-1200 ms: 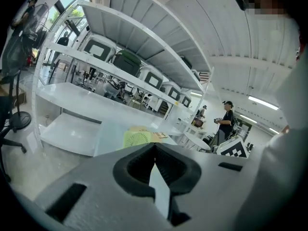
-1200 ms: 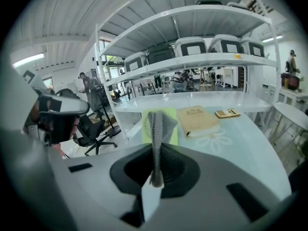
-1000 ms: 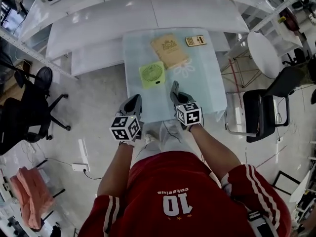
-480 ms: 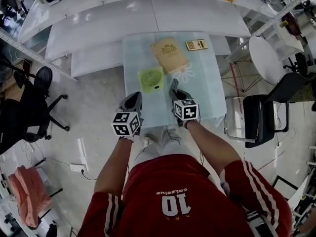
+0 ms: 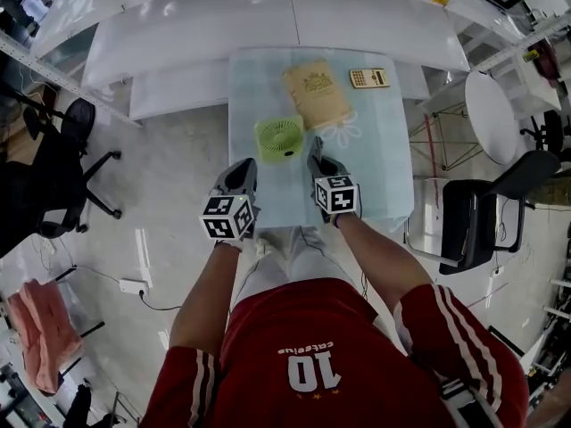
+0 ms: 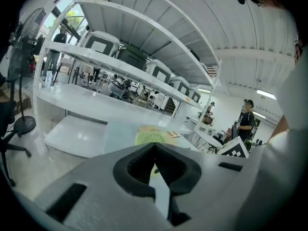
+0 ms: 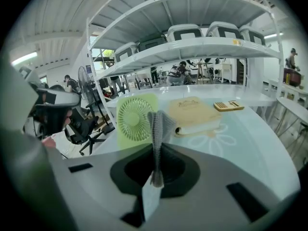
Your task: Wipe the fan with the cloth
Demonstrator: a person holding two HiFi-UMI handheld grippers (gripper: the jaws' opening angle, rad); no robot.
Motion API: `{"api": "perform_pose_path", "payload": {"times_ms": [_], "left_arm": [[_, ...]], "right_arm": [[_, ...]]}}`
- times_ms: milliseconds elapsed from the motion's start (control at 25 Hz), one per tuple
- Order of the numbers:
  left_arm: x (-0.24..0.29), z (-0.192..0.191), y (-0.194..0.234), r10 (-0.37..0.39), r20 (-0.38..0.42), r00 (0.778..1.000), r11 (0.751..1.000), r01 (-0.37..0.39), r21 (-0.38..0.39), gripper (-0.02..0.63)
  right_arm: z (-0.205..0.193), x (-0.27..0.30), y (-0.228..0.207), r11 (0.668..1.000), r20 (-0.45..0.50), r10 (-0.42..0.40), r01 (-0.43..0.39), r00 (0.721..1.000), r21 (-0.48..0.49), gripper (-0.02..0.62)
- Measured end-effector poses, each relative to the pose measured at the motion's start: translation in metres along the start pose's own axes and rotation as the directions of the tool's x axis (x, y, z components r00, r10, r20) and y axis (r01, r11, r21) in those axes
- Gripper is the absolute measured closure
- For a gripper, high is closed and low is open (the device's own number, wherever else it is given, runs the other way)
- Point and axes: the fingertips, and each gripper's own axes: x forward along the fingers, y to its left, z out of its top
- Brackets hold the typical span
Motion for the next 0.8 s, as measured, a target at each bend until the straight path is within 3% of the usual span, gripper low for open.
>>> {"api": "perform_pose_path", "payload": {"times_ms": [800], "left_arm": [[-0.012,-0.007,0.008,0.021,0.003,1.0,1.0,-0.021,-0.02,0.603]], "right_arm": [[-0.008,0.029,0.02,0.997,-0.03,0.007,-0.01,1.0,-0.075,0.584]]}}
